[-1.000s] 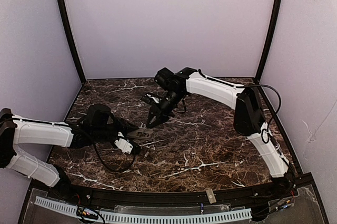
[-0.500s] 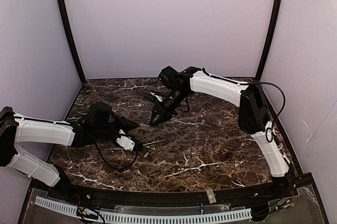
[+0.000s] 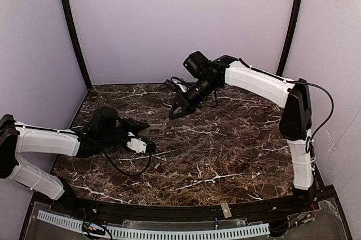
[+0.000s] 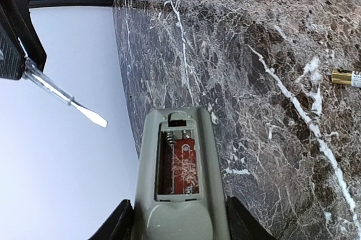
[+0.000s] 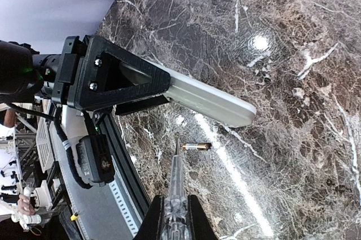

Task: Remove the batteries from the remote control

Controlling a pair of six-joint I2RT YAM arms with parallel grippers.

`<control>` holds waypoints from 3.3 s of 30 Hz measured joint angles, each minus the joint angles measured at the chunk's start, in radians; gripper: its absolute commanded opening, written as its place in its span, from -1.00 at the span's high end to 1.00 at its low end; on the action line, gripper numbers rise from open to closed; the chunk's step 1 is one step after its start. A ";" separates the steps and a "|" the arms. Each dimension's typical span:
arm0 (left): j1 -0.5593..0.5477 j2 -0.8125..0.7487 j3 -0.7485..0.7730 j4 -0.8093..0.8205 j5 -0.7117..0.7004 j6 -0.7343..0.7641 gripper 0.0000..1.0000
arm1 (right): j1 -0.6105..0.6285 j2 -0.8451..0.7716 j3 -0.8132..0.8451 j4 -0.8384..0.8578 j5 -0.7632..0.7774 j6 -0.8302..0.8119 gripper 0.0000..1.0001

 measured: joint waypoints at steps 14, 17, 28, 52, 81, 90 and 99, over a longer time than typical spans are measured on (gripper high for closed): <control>0.000 -0.034 0.000 0.046 -0.013 -0.183 0.99 | -0.031 -0.232 -0.249 0.085 0.140 0.003 1.00; 0.000 -0.066 0.000 0.043 -0.012 -0.253 0.99 | -0.034 -0.274 -0.312 0.122 0.163 0.006 1.00; -0.005 -0.237 -0.005 0.049 -0.106 -0.713 0.99 | -0.034 -0.362 -0.496 0.250 0.251 0.039 1.00; -0.012 -0.233 -0.096 -0.335 -0.715 -1.909 0.99 | -0.034 -0.523 -0.789 0.571 0.392 0.140 1.00; -0.012 -0.185 -0.246 -0.202 -0.628 -1.907 -0.79 | -0.035 -0.633 -0.970 0.639 0.483 0.226 1.00; -0.012 -0.283 -0.237 -0.232 -0.621 -1.831 -0.92 | -0.035 -0.676 -0.975 0.636 0.491 0.224 1.00; -0.012 -0.317 -0.109 -0.262 -0.488 -1.696 -0.89 | -0.035 -0.738 -0.975 0.578 0.484 0.205 1.00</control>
